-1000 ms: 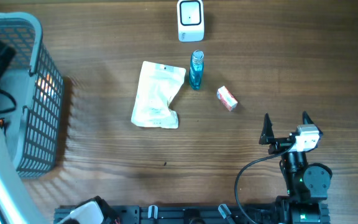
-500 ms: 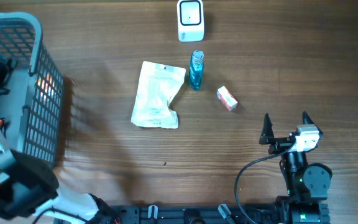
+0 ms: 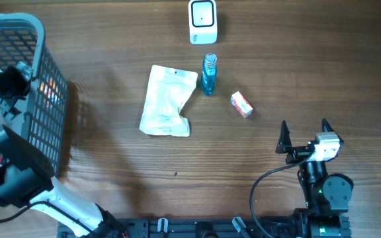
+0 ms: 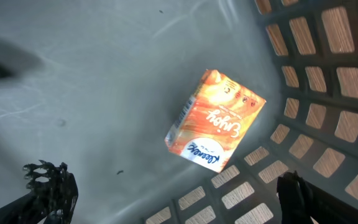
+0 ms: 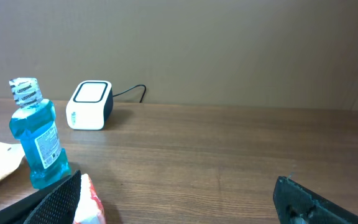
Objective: Scan the item barcode
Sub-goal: 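Reach into the basket and grasp the second orange tissue pack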
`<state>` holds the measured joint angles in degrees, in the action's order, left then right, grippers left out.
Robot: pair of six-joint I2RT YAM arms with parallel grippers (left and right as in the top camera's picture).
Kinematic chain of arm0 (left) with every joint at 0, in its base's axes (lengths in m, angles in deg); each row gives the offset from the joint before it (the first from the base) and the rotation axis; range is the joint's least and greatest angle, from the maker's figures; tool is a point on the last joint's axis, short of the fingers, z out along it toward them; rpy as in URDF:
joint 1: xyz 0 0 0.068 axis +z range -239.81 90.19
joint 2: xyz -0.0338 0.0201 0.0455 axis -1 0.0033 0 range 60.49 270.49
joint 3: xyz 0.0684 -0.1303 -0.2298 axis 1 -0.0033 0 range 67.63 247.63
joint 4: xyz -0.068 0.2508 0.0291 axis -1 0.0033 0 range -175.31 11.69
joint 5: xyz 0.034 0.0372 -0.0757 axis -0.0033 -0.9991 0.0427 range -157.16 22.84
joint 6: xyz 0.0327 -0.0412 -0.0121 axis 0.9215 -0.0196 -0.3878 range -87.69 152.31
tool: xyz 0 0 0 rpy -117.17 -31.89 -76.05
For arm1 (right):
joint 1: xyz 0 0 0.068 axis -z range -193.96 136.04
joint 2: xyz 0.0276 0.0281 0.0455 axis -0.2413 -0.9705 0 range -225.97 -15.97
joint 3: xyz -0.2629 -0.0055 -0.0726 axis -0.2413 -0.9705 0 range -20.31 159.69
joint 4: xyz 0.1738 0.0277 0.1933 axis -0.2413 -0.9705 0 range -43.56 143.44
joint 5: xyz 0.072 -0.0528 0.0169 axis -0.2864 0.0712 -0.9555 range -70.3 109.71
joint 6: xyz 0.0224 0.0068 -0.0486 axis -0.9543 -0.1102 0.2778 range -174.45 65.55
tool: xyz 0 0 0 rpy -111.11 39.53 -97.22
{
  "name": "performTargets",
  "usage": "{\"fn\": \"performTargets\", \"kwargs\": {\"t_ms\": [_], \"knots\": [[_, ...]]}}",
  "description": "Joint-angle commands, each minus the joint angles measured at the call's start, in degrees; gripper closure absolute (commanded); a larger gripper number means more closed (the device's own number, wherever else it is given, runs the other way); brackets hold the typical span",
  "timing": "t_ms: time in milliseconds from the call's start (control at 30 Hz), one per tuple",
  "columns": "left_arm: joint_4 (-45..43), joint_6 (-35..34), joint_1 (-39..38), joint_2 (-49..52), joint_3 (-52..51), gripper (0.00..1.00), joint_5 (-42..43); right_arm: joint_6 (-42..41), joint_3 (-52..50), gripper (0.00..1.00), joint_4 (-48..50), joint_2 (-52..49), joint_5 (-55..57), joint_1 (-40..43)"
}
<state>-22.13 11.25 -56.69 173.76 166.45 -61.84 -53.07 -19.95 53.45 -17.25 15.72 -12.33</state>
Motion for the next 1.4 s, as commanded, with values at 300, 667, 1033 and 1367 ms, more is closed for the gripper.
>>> {"fn": "performTargets", "kwargs": {"t_ms": [300, 667, 1033, 1367], "knots": [[-3.32, 5.9, -5.95, 6.01, -0.37, 0.01, 1.05, -0.28, -0.07, 0.0, 0.09, 0.15, 0.57, -0.28], [-2.97, 5.64, -6.23, 8.79, -0.37, 0.22, -5.38, -0.28, -0.07, 0.0, 0.09, 0.15, 0.57, -0.28], [-3.93, 5.66, -6.25, 9.57, -2.21, 0.37, -5.35, -0.26, -0.07, 0.0, 0.09, 0.15, 0.57, -0.28], [-6.38, 5.66, -6.23, 9.57, -5.84, 0.96, -5.35, -0.26, -0.07, 0.0, 0.09, 0.15, 0.57, -0.28]]}}
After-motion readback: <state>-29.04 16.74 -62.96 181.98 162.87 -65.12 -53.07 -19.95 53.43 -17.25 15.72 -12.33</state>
